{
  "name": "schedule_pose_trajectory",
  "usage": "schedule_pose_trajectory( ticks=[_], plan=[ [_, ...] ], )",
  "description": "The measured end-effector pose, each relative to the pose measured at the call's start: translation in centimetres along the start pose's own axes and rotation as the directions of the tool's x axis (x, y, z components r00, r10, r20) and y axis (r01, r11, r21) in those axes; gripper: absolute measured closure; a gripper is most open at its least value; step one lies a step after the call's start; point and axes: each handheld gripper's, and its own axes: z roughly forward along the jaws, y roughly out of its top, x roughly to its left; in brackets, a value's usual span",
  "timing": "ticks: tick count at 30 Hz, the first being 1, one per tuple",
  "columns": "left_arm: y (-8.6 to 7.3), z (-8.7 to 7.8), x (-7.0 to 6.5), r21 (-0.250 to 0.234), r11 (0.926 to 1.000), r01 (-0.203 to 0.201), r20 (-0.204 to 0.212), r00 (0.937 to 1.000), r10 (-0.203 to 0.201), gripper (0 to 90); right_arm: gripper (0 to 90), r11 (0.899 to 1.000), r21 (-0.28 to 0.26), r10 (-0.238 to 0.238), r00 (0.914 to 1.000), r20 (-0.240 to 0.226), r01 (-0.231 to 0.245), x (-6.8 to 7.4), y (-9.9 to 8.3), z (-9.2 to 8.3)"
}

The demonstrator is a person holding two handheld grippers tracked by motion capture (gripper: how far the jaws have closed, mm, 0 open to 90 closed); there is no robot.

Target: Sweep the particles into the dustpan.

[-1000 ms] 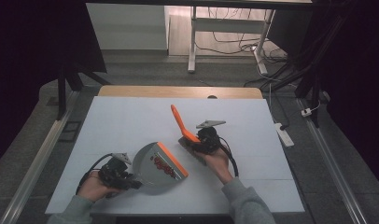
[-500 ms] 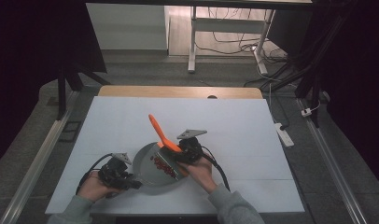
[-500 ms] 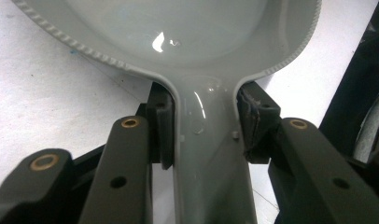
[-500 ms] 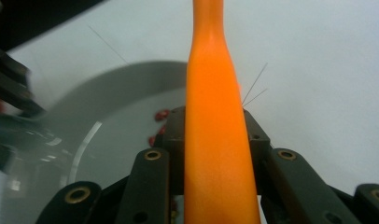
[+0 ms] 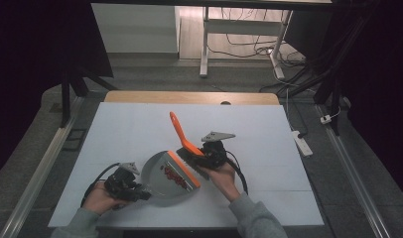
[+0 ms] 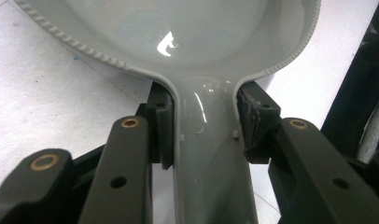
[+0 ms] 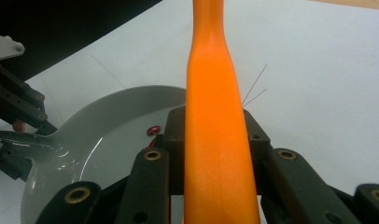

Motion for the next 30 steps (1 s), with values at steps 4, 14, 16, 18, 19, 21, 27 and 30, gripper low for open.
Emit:
schedule_pose_trajectory(
  ticks=[4,14,16,18,19,21,27,30],
  plan=[
    [0.0,-0.1,0.0,-0.009,1.0000,-0.003,-0.001,1.0000,0.003,61.7,70.9,1.000,-0.002,-0.012,0.9999,0.003,0.012,-0.3,0.1,-0.5],
    [-0.2,-0.5,0.1,-0.058,0.9981,0.023,-0.030,0.9992,-0.024,61.7,70.9,0.998,-0.001,-0.057,0.9981,0.024,0.057,-0.9,0.1,-2.0],
    [-0.3,-0.6,0.2,-0.075,0.9966,0.035,-0.038,0.9985,-0.038,61.6,70.9,0.998,0.002,-0.065,0.9976,0.024,0.065,-1.0,0.1,-2.5],
    [-0.4,-0.7,0.2,-0.091,0.9945,0.051,-0.048,0.9973,-0.055,61.7,70.9,0.997,0.005,-0.074,0.9969,0.029,0.074,-1.1,0.0,-3.1],
    [-0.4,-0.7,0.2,-0.102,0.9931,0.058,-0.049,0.9968,-0.063,61.6,70.9,0.997,0.007,-0.076,0.9967,0.030,0.076,-1.2,-0.1,-3.4],
    [-0.5,-0.8,0.1,-0.115,0.9910,0.069,-0.054,0.9957,-0.075,61.6,70.9,0.997,0.003,-0.073,0.9968,0.031,0.073,-1.4,-0.1,-4.0],
    [-0.8,-1.2,0.1,-0.163,0.9818,0.098,-0.057,0.9924,-0.109,61.6,70.9,0.997,-0.002,-0.073,0.9965,0.042,0.073,-1.8,-0.4,-5.6],
    [-1.1,-1.4,0.1,-0.184,0.9760,0.117,-0.067,0.9891,-0.131,61.6,70.8,0.997,-0.005,-0.071,0.9965,0.044,0.072,-1.9,-0.6,-6.3]
  ],
)
